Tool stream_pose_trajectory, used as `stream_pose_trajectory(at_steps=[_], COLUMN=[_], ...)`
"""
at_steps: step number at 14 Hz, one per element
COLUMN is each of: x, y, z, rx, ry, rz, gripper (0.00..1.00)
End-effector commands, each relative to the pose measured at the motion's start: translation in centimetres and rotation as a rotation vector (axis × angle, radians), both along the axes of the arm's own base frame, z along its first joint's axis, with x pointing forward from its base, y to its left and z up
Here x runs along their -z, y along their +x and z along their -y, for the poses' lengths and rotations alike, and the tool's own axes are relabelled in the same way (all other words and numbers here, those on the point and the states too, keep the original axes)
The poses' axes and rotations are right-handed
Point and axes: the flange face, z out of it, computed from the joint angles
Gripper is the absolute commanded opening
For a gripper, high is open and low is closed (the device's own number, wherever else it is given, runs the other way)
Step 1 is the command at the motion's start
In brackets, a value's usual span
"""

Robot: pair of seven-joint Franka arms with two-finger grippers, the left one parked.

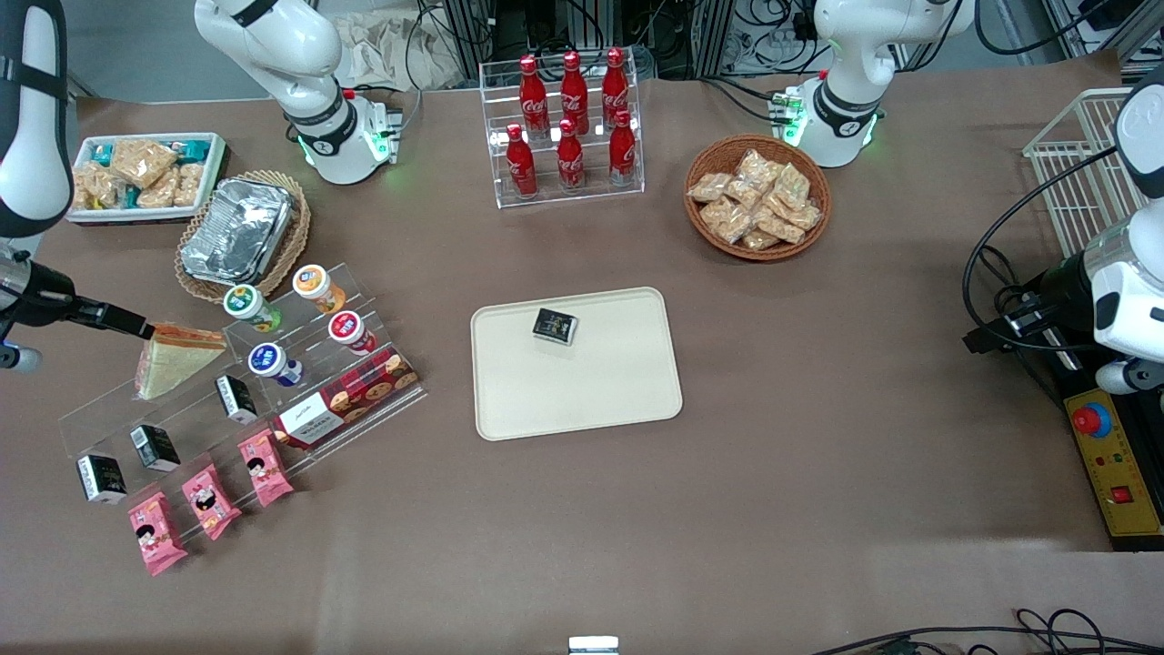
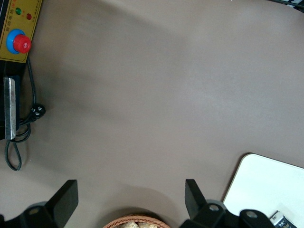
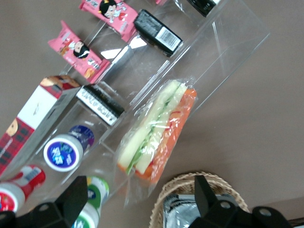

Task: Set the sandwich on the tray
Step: 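Lower the right gripper around the wrapped sandwich and close it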

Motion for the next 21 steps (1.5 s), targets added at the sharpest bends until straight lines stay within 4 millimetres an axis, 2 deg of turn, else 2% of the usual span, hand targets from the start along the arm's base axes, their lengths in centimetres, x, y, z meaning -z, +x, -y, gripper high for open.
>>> stream_pose_trajectory(at_steps=[1,5,7,11,14,15,17,21], x=[0.2,2.5,4.4,6.3,7.4,7.6,7.7,6.3], y=[0.4,0.8,0.3,0.1,0.5,0.5,0.9,2.4], z=[0.1,0.4,2.1,1.7,1.5,1.5,1.4,1.6], rx=[0.15,0.264,0.316,0.357,0.369,0.369,0.354,0.265], ry=[0.029,0.04,0.05,0.054,0.059,0.061,0.065,0.079], rz=[0.036,0.007,-0.034,-0.071,-0.087,-0.09,-0.09,-0.091], gripper=[1.0,1.0,1.0,0.99,0.92,0.85,0.61,0.26])
